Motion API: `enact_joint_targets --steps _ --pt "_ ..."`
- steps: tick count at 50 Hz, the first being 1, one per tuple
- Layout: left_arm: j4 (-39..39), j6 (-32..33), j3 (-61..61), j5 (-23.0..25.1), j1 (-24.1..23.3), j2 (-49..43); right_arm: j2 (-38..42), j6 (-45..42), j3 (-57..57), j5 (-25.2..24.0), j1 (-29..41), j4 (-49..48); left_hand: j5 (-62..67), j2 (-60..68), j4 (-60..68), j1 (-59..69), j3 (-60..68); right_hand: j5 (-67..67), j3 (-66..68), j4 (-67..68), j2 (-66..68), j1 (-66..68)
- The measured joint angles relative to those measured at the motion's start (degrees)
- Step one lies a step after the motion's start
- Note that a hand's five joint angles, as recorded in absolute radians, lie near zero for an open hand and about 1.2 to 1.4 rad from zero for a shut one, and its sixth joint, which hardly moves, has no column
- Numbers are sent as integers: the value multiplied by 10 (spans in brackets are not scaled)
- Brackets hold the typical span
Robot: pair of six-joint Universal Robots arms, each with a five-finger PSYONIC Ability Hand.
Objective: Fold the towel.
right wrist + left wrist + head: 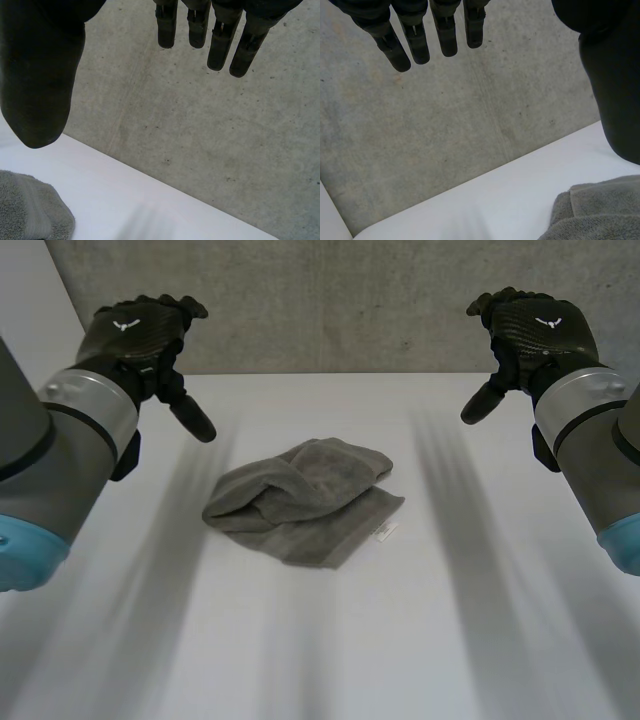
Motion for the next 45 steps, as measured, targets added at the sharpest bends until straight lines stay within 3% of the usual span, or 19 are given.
enact_joint_targets --steps 9,18,20,25,28,36,45 --pt "100 19 -18 29 0 -107 2 0 2 -3 5 -1 0 0 0 0 0 0 0 0 0 0" --pt "168 88 -21 68 -6 -239 9 -5 7 -7 10 -1 17 20 16 15 23 0 0 0 0 0" --pt "176 97 -17 70 -8 -257 11 -6 7 -9 10 -1 84 80 80 85 88 0 0 0 0 0" --pt "188 105 -9 71 -20 -284 15 -8 8 -18 9 -1 498 497 509 510 511 0 0 0 0 0" --pt "187 103 -13 69 -31 -274 15 -8 9 -23 7 0 624 624 627 617 637 0 0 0 0 0" --pt "180 94 -102 68 -69 -171 13 -16 7 -37 1 4 639 631 632 620 652 0 0 0 0 0" --pt "187 94 -284 93 -158 -48 10 -71 0 -72 -1 20 641 633 632 620 654 0 0 0 0 0"
